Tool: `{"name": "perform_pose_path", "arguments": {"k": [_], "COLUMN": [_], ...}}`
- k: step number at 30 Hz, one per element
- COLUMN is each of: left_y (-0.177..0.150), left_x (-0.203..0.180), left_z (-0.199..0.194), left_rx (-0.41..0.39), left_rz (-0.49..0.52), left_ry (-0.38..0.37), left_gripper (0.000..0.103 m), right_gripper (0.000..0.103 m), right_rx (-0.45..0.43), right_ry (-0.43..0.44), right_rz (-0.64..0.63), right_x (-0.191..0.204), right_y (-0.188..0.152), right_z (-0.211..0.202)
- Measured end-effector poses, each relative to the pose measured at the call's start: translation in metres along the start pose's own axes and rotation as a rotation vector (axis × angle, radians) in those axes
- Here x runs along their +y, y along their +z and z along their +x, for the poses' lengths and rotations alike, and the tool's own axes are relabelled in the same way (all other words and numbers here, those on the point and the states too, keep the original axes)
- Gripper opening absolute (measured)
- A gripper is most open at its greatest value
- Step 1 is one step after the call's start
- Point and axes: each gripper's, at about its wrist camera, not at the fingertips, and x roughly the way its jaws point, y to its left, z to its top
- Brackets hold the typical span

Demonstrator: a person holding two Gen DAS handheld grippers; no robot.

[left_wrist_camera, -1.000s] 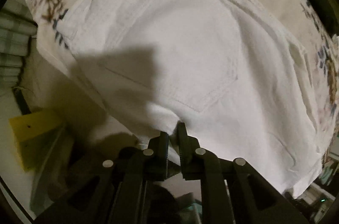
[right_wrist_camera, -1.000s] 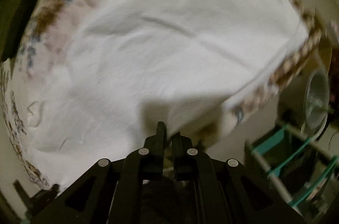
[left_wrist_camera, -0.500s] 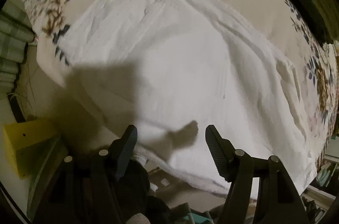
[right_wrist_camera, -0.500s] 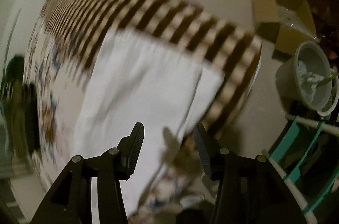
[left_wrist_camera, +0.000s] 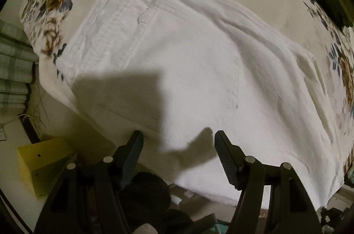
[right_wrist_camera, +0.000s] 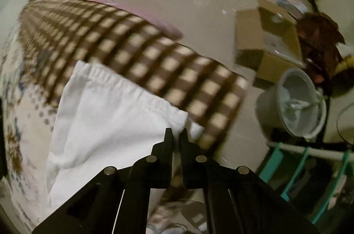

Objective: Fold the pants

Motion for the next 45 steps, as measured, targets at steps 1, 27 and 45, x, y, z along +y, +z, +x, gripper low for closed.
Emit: {"name": "perform_pose_path", "arguments": {"k": [1,27,45], "left_y": [-0.001,0.080,0.039], "left_x": [-0.004,-0.195,-0.218], "left_z": [-0.003,0.027,0.038], "left_rx": [-0.001,-0.046,0.024], "left_rz": [0.007,0.384,0.455], "left_ry": [0.000,0.007,-0.101], "left_gripper": [0.065,0.065,0.067], "right_gripper": [0.006,0.006,0.061], "right_rx": [0.039,0.327,0.107], "right_ry": [-0.027,0.341,0.339], "right_rz": [-0.037,-0.043,0.089], "right_x": [0.002,0.238,-0.011], "right_y": [0.001,-0.132,-0.064], "right_z": [0.007,-0.007,-0.003]}}
